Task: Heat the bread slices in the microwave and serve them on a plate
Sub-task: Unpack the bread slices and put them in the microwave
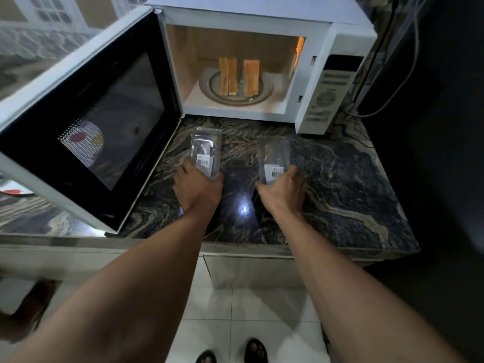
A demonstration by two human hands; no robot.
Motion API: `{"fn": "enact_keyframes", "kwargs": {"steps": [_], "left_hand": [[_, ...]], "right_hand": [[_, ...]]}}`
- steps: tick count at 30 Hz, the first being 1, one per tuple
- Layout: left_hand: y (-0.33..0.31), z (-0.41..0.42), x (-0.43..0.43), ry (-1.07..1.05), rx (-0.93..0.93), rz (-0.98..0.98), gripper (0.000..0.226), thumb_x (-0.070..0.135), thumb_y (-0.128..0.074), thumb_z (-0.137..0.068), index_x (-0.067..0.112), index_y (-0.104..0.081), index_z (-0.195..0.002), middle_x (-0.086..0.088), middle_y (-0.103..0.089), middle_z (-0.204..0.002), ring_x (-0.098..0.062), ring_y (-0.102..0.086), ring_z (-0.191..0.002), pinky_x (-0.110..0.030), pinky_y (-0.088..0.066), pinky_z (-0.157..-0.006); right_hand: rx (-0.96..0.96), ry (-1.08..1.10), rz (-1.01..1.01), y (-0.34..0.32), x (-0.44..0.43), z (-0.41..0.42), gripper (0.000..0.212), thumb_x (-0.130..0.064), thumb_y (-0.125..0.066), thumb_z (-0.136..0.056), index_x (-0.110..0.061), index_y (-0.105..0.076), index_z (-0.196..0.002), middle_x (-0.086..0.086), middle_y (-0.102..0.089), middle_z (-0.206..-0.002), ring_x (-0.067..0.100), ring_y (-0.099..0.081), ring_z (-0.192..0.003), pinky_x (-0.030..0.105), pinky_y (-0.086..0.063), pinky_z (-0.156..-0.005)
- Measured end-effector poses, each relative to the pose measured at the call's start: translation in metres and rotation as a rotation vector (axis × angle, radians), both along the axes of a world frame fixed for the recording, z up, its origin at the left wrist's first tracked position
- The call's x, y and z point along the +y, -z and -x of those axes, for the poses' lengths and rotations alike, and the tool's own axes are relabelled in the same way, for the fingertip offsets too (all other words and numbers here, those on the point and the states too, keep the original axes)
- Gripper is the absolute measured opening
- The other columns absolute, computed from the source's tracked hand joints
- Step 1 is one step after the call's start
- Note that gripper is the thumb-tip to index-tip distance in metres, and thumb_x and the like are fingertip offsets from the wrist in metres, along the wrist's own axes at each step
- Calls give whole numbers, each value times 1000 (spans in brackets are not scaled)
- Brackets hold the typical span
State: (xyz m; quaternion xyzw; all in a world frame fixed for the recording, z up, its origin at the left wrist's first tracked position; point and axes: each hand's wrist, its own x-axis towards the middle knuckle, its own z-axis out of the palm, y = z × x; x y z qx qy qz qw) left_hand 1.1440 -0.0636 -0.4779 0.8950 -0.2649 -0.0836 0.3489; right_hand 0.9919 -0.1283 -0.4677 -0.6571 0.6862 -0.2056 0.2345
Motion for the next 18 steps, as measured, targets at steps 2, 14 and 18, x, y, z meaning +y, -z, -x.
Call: {"fn": "enact_keyframes", "kwargs": {"steps": [2,14,18], "left_hand": [[-4,3,1,12,39,45,87,46,-77,-72,8,-42,-142,-18,-52,-137,-37,-46,-129,-46,-39,-106],[-124,24,24,92,51,197,70,45,-73,-73,9,-50,-129,-17,-60,-121,-36,-55,-114,-41,-46,-97],[-175,24,26,133,-54,243,74,51,-71,-74,9,-49,-131,-16,-57,-125,-35,-50,-117,-46,-44,-101]], "right_hand": [[-8,2,3,-5,3,2,93,-52,-80,-69,-7,-35,-138,19,-46,-138,37,-41,-128,45,-40,-106],[-7,-11,87,-114,26,18,94,-57,-77,-69,-5,-40,-137,19,-50,-136,37,-46,-126,45,-41,-105],[-28,24,105,-165,33,20,94,-58,-78,-68,-4,-40,-136,18,-51,-134,37,-48,-124,42,-43,-99]]}}
